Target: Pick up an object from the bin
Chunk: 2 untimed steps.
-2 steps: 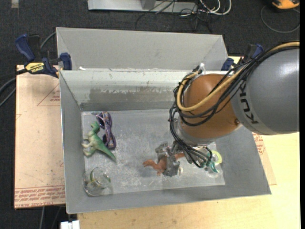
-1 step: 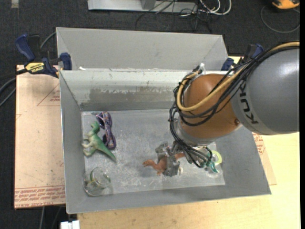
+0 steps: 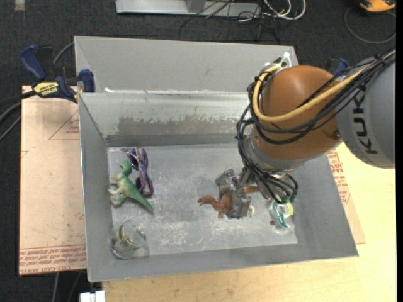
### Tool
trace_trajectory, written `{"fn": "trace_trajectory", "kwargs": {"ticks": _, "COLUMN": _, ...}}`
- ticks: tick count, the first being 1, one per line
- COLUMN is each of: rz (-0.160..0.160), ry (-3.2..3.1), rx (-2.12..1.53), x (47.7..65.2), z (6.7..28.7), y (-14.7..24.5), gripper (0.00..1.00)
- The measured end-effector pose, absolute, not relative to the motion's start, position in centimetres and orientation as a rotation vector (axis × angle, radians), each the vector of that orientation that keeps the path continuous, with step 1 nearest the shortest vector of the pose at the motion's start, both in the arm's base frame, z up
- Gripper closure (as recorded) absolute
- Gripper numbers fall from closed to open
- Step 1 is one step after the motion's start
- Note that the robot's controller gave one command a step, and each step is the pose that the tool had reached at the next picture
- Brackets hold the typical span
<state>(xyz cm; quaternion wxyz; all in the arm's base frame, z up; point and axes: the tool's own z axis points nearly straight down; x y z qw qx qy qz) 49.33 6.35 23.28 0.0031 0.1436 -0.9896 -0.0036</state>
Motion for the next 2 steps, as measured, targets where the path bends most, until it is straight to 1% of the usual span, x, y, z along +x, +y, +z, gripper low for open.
{"fn": "trace_trajectory", "kwargs": {"ticks": 1, "rz": -0.011, "ry": -3.105, "rx": 0.478, "x": 49.34, "z": 33.73, "y": 6.29, "gripper": 1.0}}
{"fn": "trace_trajectory", "kwargs": {"ticks": 2, "rz": -0.011, "ry": -3.105, "rx": 0.478, "x": 49.34, "z": 33.72, "y": 6.28, "gripper": 1.0}}
